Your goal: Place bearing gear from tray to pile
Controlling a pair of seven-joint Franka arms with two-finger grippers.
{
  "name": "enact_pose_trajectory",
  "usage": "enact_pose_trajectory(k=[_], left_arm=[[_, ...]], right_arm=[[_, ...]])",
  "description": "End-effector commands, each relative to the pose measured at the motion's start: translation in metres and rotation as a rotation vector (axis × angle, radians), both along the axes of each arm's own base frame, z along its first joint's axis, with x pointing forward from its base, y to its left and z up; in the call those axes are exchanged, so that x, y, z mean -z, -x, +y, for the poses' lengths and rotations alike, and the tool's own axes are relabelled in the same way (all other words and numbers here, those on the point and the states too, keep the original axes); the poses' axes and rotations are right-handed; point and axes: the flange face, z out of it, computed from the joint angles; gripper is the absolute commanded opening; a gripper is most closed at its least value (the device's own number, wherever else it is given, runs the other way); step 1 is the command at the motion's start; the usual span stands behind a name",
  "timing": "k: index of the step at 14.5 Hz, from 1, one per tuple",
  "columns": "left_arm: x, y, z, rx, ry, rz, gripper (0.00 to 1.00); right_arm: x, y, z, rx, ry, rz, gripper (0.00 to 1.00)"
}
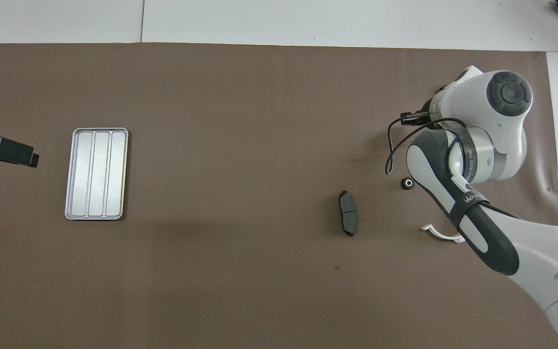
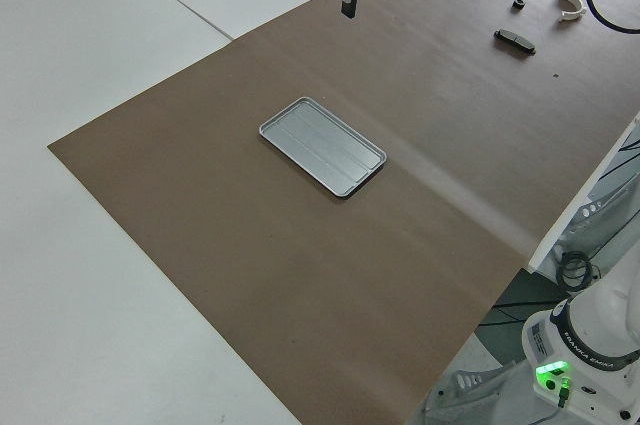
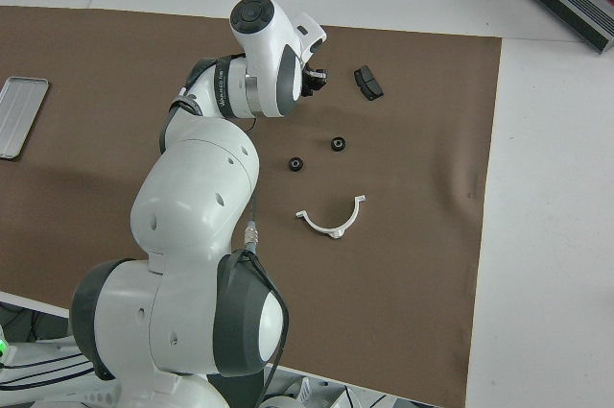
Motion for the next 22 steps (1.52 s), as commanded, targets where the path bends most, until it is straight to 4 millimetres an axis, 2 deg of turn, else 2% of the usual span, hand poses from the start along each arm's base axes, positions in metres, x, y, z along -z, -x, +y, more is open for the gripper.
enact_pose_trajectory(k=[1,3,6,7,8,9,11,13,16,19,22], left_arm=[[-0.002,0.005,0.002,0.002,-0.013,0.004,1.00],[-0.002,0.005,0.002,0.002,-0.013,0.004,1.00],[-0.002,0.005,0.003,-0.001,-0.013,0.004,1.00],[-0.002,0.005,0.002,0.002,-0.013,0.004,1.00],[-0.002,0.005,0.002,0.002,-0.013,0.004,1.00],[-0.002,0.005,0.003,-0.001,-0.013,0.004,1.00],[-0.002,0.005,0.002,0.002,-0.013,0.004,1.00],[-0.002,0.005,0.003,0.000,-0.013,0.004,1.00],[-0.002,0.005,0.002,0.002,-0.013,0.004,1.00],[-0.002,0.005,0.003,0.000,-0.013,0.004,1.00],[-0.001,0.005,0.003,0.000,-0.013,0.006,1.00]], right_arm=[[0.009,0.011,-0.003,0.023,-0.057,0.019,0.00],[0.024,0.015,-0.003,0.030,-0.068,0.039,0.00],[0.035,0.009,-0.004,0.033,-0.069,-0.004,0.15],[0.034,0.007,-0.004,0.034,-0.070,-0.020,0.32],[0.032,0.005,-0.003,0.035,-0.071,-0.027,0.82],[0.029,0.004,-0.001,0.036,-0.072,-0.033,1.00],[0.003,0.003,0.004,0.029,-0.072,-0.053,1.00],[-0.029,0.009,-0.003,0.026,-0.055,-0.025,1.00],[-0.094,0.021,-0.037,0.071,-0.034,0.030,1.00],[-0.140,0.039,-0.065,0.117,-0.030,0.044,1.00],[-0.177,0.071,-0.086,0.231,-0.055,0.101,1.00]])
